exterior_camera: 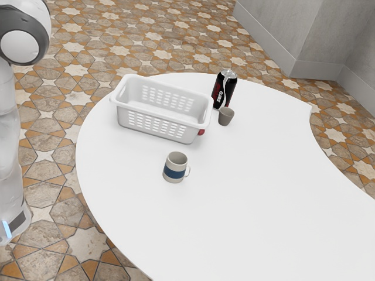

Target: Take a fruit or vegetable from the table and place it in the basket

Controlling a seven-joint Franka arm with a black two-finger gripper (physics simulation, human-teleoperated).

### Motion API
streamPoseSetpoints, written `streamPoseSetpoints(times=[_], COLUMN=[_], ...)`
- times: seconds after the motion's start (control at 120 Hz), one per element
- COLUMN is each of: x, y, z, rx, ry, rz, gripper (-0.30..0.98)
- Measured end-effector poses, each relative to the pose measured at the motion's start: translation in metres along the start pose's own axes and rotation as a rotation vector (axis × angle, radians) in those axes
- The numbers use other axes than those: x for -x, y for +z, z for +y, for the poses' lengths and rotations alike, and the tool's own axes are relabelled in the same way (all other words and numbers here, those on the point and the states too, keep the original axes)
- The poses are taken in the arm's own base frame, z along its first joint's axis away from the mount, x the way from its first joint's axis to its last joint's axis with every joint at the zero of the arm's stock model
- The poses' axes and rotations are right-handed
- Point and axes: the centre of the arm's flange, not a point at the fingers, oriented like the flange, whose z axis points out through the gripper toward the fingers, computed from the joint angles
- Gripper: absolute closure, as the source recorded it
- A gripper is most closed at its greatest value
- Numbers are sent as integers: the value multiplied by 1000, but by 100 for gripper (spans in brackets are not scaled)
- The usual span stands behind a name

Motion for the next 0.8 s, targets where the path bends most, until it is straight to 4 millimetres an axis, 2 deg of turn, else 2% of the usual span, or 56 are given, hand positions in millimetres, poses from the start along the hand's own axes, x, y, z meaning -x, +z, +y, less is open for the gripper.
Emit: streamPoseSetpoints(times=[0.35,0.583,0.8], x=[-62,-115,-170], y=[0,9,25], z=[0,0,0], rx=[0,0,0], ry=[0,0,0], rz=[-28,-44,-56], gripper=[0,0,0])
